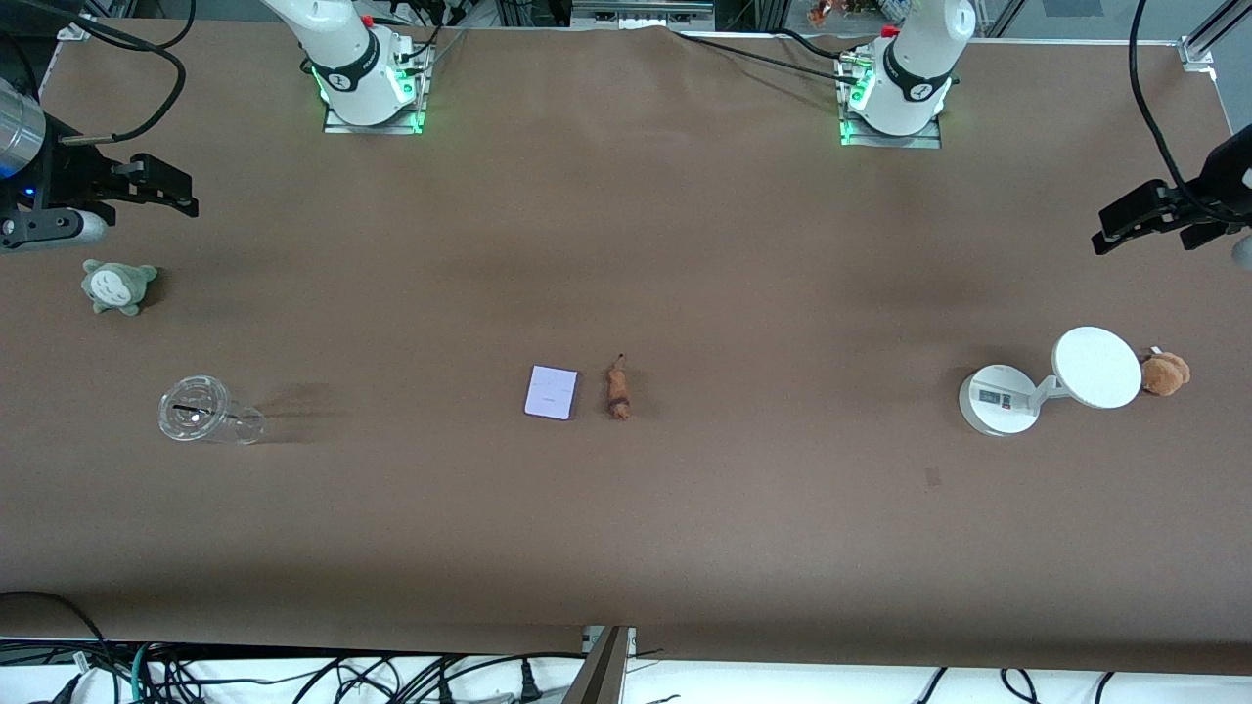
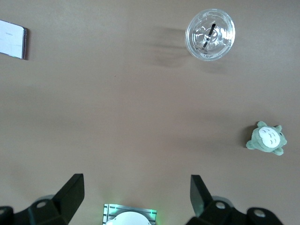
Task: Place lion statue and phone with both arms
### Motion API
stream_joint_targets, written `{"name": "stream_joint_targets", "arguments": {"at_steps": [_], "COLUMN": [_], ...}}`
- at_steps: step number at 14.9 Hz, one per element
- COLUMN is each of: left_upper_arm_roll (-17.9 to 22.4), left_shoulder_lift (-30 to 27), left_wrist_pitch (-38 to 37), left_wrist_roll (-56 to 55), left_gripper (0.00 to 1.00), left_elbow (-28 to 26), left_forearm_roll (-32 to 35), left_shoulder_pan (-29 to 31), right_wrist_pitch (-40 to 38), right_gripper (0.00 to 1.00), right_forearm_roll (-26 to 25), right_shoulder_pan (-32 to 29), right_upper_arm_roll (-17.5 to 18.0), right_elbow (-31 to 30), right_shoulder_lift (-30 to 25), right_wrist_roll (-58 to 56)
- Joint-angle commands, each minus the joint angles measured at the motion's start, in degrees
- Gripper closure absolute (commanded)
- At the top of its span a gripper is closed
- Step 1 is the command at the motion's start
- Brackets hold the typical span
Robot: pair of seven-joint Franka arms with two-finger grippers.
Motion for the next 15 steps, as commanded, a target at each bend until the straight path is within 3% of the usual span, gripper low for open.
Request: {"name": "stream_joint_targets", "arguments": {"at_steps": [1,8,15], "left_upper_arm_roll": [-0.4,-0.9,-3.4], "left_shoulder_lift": [0.8,2.2,4.7], "left_wrist_pitch": [-0.2,-0.8,-1.6], "left_wrist_roll": [0.7,1.7,-5.9], "left_gripper": [0.00,0.00,0.00], "left_elbow": [1.6,0.8,0.7], "left_forearm_roll": [1.4,1.3,-2.4], "left_shoulder_pan": [0.4,0.2,-1.4], "right_wrist_pitch": [-0.8,-1.1,-1.1], "right_gripper": [0.00,0.00,0.00], "right_forearm_roll": [-0.6,-0.6,-0.6], "right_shoulder_pan": [0.8,0.8,0.8], "right_upper_arm_roll": [-0.6,-0.6,-0.6], "right_elbow": [0.9,0.8,0.8], "right_shoulder_lift": [0.3,0.3,0.3], "right_wrist_roll": [0.0,0.1,0.1]}}
